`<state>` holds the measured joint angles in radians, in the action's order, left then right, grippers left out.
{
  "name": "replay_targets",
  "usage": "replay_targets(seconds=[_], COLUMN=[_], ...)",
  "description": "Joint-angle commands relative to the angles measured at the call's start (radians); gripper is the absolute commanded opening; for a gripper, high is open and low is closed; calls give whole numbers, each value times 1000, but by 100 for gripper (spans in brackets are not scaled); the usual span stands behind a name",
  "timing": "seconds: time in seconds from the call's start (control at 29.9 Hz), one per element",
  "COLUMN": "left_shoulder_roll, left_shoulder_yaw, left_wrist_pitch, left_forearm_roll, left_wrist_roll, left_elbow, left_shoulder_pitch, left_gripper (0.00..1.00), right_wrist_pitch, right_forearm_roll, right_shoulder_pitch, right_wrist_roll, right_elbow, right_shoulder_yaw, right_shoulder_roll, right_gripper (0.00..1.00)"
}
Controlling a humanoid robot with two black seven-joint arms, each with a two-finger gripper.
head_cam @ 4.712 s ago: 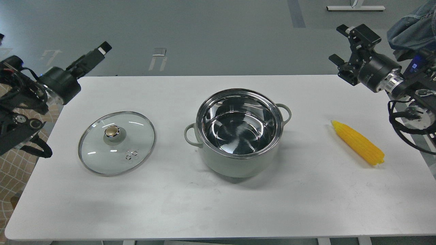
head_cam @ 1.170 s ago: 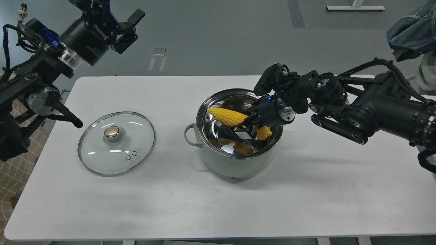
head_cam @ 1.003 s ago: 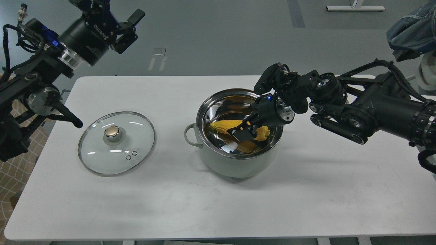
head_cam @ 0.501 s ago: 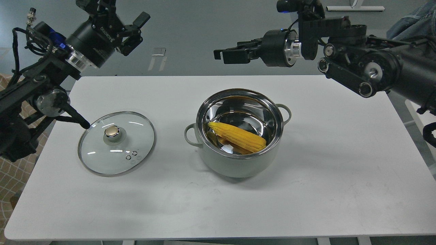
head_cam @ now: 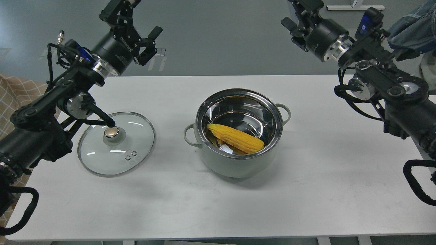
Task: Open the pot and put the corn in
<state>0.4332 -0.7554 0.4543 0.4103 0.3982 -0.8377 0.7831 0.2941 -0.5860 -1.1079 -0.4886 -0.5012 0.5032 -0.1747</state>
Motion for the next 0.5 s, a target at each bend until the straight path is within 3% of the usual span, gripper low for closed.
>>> replay_targets(seconds=[0.0,0.13,0.3,0.47], left_shoulder_roll=[-66,-100,-140,-152], left_shoulder_yaw=[-4,-2,-4,-36], left_wrist_pitch=[34,34,34,34], left_forearm_roll=[-2,-7,-8,-8], left_wrist_roll=[-2,-1,7,43], left_elbow=[104,198,209,212], left_shoulder_pitch=[-1,-2,-2,-2], left_gripper=[98,98,98,98], right_wrist_pitch=[30,126,128,125], right_forearm_roll=[81,167,213,213], right_shoulder_pitch=[40,66,77,102], right_wrist_roll=[0,0,0,0], right_elbow=[67,127,147,147], right_shoulder_yaw=[64,75,92,149], right_shoulder_roll=[35,52,70,80], right_gripper=[100,100,100,100])
